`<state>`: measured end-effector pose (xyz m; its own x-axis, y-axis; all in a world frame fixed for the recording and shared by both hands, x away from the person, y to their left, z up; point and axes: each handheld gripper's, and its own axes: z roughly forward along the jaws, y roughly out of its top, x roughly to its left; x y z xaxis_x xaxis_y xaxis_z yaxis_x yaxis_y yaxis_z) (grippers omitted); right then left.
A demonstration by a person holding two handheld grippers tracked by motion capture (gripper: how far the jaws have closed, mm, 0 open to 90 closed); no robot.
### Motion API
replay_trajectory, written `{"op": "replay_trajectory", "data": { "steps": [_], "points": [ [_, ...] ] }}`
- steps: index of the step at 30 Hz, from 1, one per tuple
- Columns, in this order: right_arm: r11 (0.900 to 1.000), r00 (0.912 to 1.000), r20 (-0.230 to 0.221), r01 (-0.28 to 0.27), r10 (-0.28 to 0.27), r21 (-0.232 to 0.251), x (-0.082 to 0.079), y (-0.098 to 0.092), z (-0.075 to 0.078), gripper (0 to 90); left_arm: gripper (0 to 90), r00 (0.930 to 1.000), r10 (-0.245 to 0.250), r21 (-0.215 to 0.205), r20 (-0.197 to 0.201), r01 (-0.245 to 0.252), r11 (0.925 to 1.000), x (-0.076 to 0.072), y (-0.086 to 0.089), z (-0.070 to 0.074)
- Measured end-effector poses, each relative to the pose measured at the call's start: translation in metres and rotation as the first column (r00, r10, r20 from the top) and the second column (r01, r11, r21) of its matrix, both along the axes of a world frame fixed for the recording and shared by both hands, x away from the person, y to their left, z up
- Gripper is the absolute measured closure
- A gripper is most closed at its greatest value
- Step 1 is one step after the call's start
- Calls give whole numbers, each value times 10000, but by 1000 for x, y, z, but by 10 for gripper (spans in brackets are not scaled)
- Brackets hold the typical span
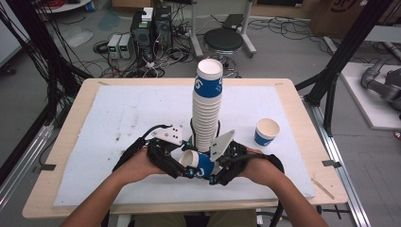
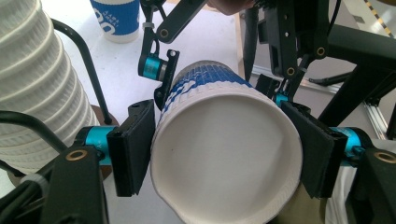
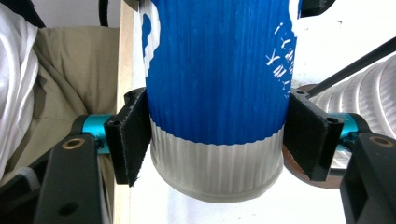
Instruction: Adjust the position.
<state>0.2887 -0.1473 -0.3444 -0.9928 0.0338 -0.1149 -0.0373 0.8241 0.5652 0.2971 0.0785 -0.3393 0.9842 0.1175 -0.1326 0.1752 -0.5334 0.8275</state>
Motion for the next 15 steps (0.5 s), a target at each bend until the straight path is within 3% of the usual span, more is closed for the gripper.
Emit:
{"op": "replay_trajectory", "data": {
  "steps": [3,6,11,15],
  "points": [
    [9997,9999,-50,128,-127,198,0,-3,-1,263,306,9999,7,-210,167,-3,9998,0,2,-1],
    [9947,9997,56,234,-241,1001,0,-9,-1,208,305,9995,18,-398,309,-6,9992,-2,5,-4],
    [9592,9995,-262,223,-155,2820,0,-23,6,203,305,9991,85,-1035,406,-42,9946,-2,11,-8],
    [9323,9990,-230,447,-391,3589,-2,-33,10,203,305,9989,239,-1656,408,-168,9861,-1,17,-12]
  ]
}}
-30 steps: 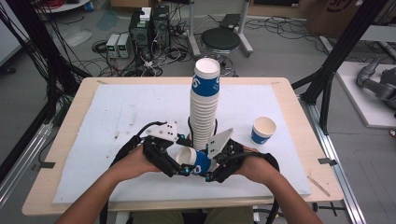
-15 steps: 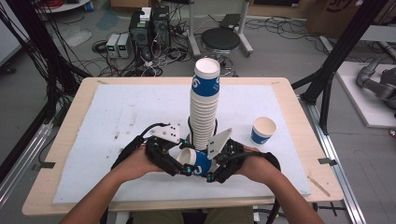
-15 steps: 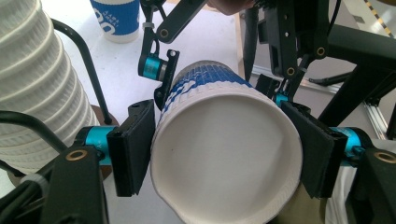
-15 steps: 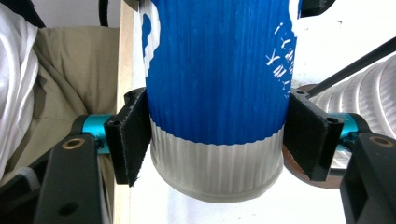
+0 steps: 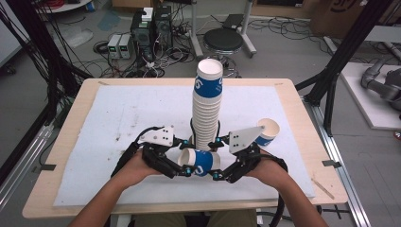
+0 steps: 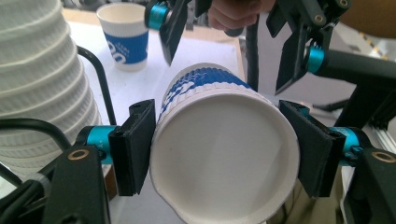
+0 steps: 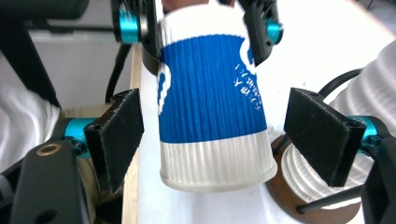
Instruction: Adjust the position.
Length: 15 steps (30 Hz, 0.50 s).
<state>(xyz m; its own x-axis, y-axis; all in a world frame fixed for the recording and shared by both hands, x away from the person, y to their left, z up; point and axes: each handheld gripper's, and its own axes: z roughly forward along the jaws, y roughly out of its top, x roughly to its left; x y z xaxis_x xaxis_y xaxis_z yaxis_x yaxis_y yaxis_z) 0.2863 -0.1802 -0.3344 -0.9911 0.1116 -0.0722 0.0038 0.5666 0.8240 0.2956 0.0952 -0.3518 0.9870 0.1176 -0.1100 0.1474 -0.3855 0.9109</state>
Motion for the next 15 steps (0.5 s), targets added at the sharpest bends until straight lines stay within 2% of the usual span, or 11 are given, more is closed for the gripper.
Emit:
{"op": "replay_trajectory", "data": {
  "steps": [2,6,12,15],
  "points": [
    [9988,9999,36,132,-134,463,-1,-4,1,203,304,10000,83,-315,-2,-83,9995,0,3,-2],
    [9884,9988,-101,498,-489,1436,-1,-14,1,202,303,9998,178,-785,22,-175,9968,0,9,-8],
    [9735,9936,-274,1126,-1093,1992,-2,-25,-9,199,304,9992,404,-1576,74,-387,9867,-1,16,-16],
    [9679,9922,-358,1241,-1191,2184,-3,-28,-13,198,304,9988,480,-1926,89,-454,9802,-2,20,-19]
  ]
}}
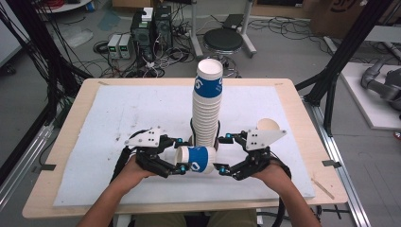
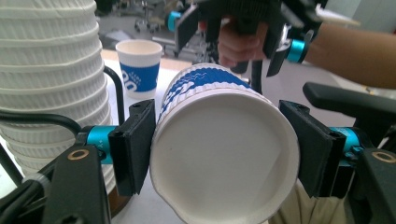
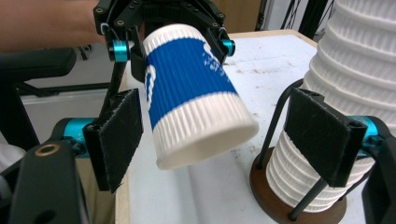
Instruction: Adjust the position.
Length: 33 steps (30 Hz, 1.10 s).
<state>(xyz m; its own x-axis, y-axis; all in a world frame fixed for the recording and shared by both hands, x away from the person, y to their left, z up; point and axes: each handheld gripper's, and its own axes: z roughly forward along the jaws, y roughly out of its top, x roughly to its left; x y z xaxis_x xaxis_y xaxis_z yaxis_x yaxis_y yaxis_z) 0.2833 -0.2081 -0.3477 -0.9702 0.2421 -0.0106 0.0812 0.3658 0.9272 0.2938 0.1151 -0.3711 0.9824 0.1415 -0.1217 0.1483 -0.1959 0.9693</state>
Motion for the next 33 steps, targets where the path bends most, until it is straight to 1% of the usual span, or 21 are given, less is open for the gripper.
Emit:
{"op": "replay_trajectory", "data": {
  "steps": [7,10,15,23,27,29,33],
  "points": [
    [9990,9998,-69,208,-205,392,-3,-5,-9,198,304,10000,-20,-453,51,23,9990,-2,2,-4],
    [9981,9995,-191,270,-260,555,-4,-8,-13,198,304,9999,-89,-524,49,91,9986,-3,2,-5],
    [9967,9985,-419,373,-343,724,-6,-12,-23,198,304,9998,-172,-761,95,178,9969,-4,3,-5],
    [9961,9977,-680,105,-45,876,-8,-9,-33,198,304,9986,-476,-1102,216,497,9927,-6,3,-3],
    [9953,9962,-833,-178,258,950,-9,-4,-36,197,304,9975,-638,-1246,292,669,9899,-7,2,-2],
    [9937,9941,-973,-368,472,1055,-9,-1,-38,191,304,9967,-764,-1400,282,796,9869,-7,2,-1],
    [9878,9900,-1131,-681,843,1404,-8,4,-39,176,305,9948,-977,-1533,297,1011,9830,-8,0,0]
  ]
}}
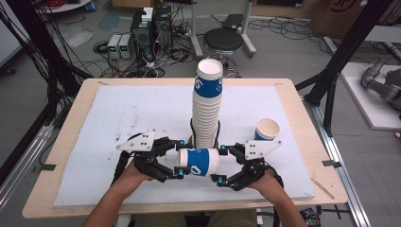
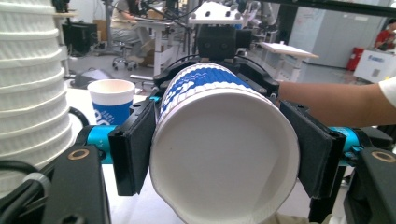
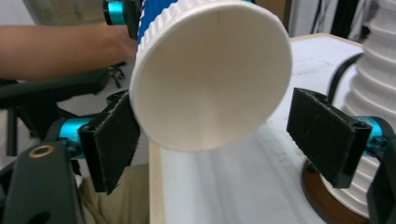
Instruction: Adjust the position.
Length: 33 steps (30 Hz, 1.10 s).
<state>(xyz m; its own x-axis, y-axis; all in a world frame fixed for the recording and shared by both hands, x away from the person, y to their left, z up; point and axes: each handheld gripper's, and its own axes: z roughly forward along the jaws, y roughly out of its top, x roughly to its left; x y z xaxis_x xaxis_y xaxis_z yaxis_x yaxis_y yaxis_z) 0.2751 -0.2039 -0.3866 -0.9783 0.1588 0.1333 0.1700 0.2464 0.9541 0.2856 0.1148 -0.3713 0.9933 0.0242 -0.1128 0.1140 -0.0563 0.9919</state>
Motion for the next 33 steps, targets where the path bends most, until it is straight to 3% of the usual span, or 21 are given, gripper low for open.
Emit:
{"op": "replay_trajectory", "data": {
  "steps": [7,12,19,21,25,30,33],
  "points": [
    [9991,9992,-158,-361,364,208,1,6,-2,177,304,9998,-188,79,84,188,9998,-1,-2,-3],
    [9984,9987,62,-507,506,243,2,3,-1,244,309,9996,-119,222,245,114,9997,-2,-2,-4],
    [9980,9979,274,-585,592,-254,3,2,5,289,312,9985,64,650,537,-98,9978,-5,-2,0],
    [9974,9975,377,-574,591,-428,3,2,8,296,285,9980,256,1093,585,-319,9935,-7,-4,3],
    [9959,9966,475,-638,669,-636,3,1,15,300,158,9951,716,1969,677,-836,9769,-11,-6,9],
    [9928,9965,609,-505,573,-1090,6,0,23,301,153,9936,903,2181,680,-1031,9705,-11,0,16],
    [9876,9964,696,-378,488,-1523,7,0,29,300,153,9906,1149,2442,738,-1297,9610,-11,4,20]
  ]
}}
